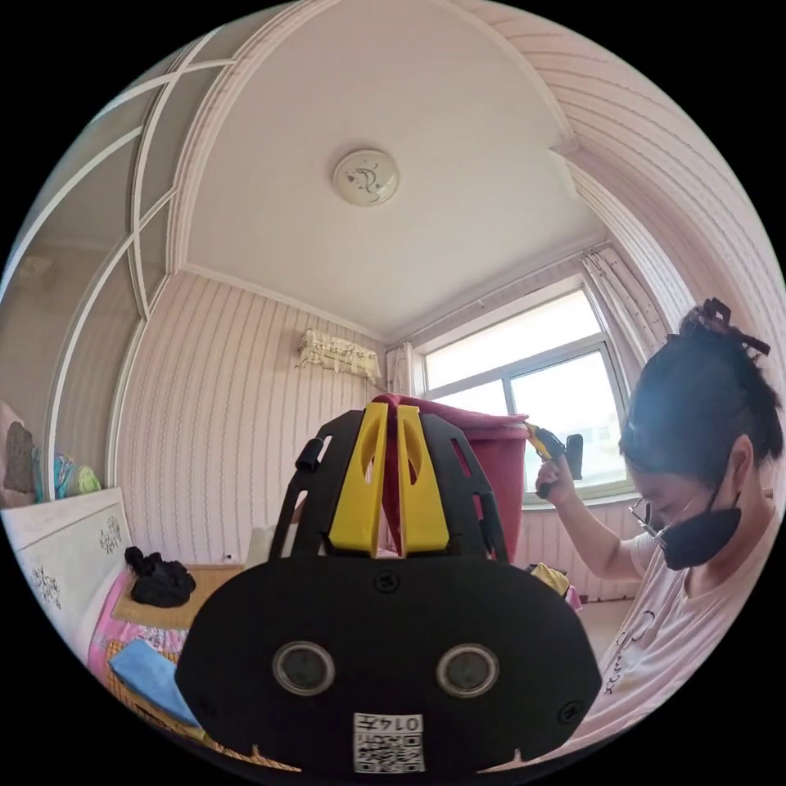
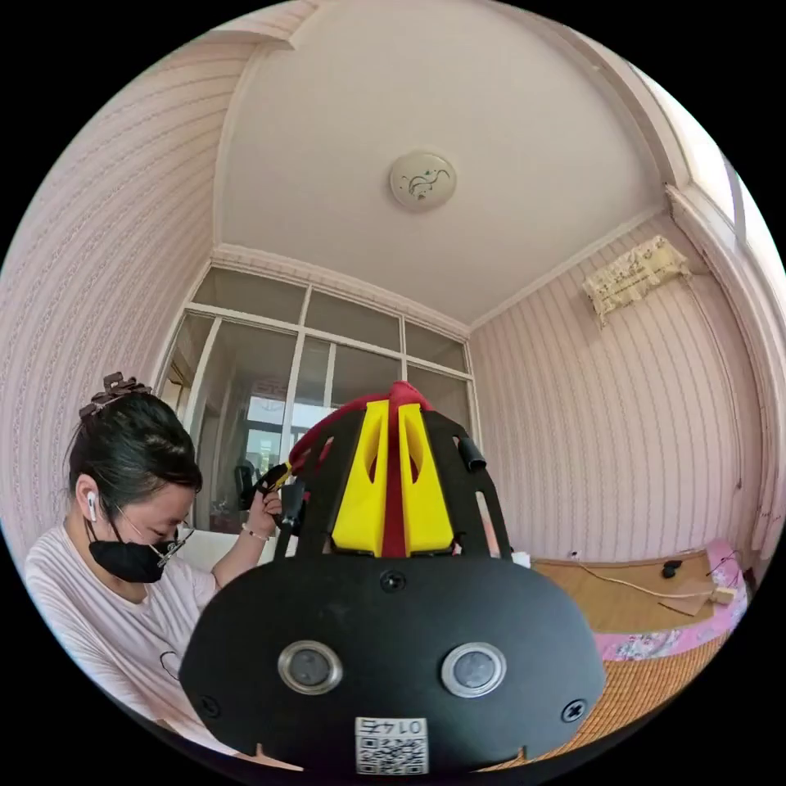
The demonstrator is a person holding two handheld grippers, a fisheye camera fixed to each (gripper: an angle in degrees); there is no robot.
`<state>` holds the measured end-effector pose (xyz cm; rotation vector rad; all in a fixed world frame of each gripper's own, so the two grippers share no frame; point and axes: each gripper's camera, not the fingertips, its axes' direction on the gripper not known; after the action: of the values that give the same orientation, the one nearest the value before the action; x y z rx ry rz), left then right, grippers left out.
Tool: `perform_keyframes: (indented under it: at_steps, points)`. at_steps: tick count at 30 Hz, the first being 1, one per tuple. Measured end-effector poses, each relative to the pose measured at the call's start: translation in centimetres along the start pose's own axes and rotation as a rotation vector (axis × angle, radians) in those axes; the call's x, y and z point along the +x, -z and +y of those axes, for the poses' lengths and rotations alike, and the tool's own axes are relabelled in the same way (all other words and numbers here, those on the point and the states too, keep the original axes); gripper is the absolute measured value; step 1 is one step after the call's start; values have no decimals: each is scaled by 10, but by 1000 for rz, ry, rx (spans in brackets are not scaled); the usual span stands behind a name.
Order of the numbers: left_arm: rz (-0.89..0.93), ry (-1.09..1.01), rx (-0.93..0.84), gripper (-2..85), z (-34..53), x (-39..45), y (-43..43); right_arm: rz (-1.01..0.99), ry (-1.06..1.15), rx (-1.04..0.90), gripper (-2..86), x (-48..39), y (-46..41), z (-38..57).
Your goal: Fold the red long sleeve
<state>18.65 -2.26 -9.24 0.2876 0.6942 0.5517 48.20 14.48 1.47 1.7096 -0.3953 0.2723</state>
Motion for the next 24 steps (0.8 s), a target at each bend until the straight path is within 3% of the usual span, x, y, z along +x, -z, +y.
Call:
perform_keyframes:
  at_steps: [5,8,12,15,18,21,24]
  points:
    - [-18,-94,79,-8,-35,32,4,-2,139,1,-3,-43,22,-54]
    - [-62,-97,38,-7,-37,30,-20,24,135,-49,-3,-41,15,-66]
    - [-155,92,-205,-7,8,-23,-93,152,-112,-279,-3,42,-31,-31]
    - [-276,172,-424,-7,62,-62,-155,355,-113,-507,-3,94,-73,23]
    - [-387,185,-614,-7,98,-86,-211,435,-224,-636,-3,144,-107,52]
    - [-404,242,-566,-7,85,-100,-236,413,-454,-580,-2,193,-123,41]
    - [-424,168,-441,-8,52,-92,-247,386,-395,-439,-2,195,-131,-3]
